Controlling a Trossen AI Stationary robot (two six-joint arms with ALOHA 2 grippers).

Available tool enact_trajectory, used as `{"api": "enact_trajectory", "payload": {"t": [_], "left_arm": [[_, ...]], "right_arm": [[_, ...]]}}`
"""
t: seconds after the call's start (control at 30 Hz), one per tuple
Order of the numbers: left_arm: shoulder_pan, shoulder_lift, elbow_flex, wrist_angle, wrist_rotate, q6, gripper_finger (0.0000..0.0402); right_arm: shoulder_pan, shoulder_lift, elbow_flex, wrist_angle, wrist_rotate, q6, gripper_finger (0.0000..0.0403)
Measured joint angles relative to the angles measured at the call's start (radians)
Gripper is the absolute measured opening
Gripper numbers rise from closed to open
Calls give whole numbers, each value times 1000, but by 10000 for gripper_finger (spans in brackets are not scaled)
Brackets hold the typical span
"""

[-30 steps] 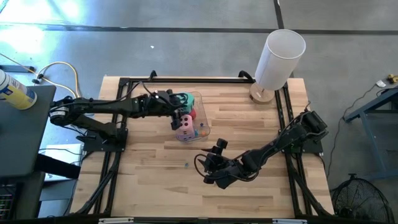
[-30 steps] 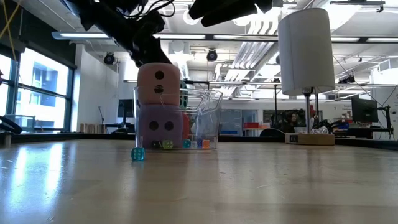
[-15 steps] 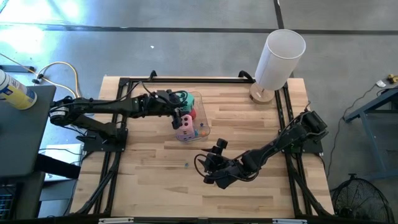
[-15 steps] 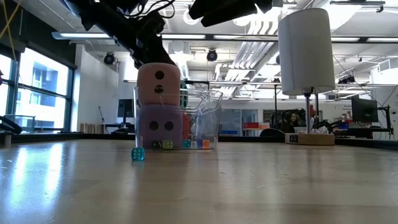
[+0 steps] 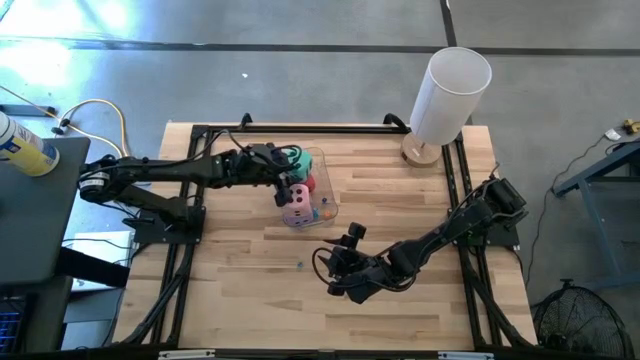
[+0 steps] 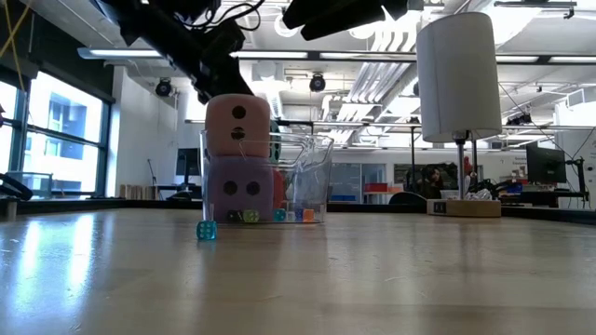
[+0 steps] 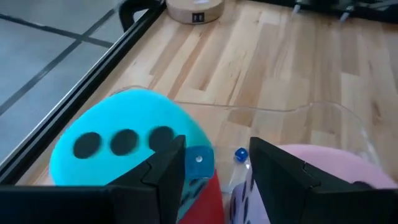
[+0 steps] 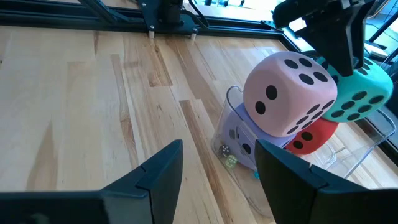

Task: Pick & Place Dice
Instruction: Put the small light blue die into the transparent bin

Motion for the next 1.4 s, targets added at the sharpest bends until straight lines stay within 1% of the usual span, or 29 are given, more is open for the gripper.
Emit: {"api": "enact_trajectory", "payload": {"t": [0.23, 0.4, 0.43, 0.53, 0.57, 0.67, 0.83, 1.07, 1.2, 1.3, 1.4], "left_arm": [[-7, -5, -1, 5, 37, 19, 172], [-7, -5, -1, 6, 105, 31, 172], [-7, -5, -1, 6, 122, 53, 172], [-7, -5, -1, 0, 173, 121, 172], [-9, -5, -1, -4, 191, 141, 172], [-14, -5, -1, -11, 220, 181, 172], [-16, -5, -1, -14, 221, 232, 172], [-17, -5, -1, -14, 221, 274, 172], [-17, -5, -2, -14, 221, 274, 172], [-17, -5, -2, -9, 221, 274, 172], [-17, -5, -3, 8, 221, 274, 172]], "right_arm": [[0, 0, 0, 0, 3, -3, 192], [-16, 0, 0, 0, 15, -34, 192], [-22, 0, 0, 0, 41, -34, 192], [-50, 0, 0, 0, 182, -26, 192], [-65, 0, 1, 0, 211, -36, 192], [-114, -1, 1, 7, 227, -83, 192], [-228, -7, 1, 77, 78, -172, 192], [-353, -8, 1, 181, -80, -262, 192], [-406, -8, 1, 257, -228, -298, 192], [-442, -8, 1, 293, -268, -303, 192], [-477, -8, 1, 292, -311, -293, 192]]}}
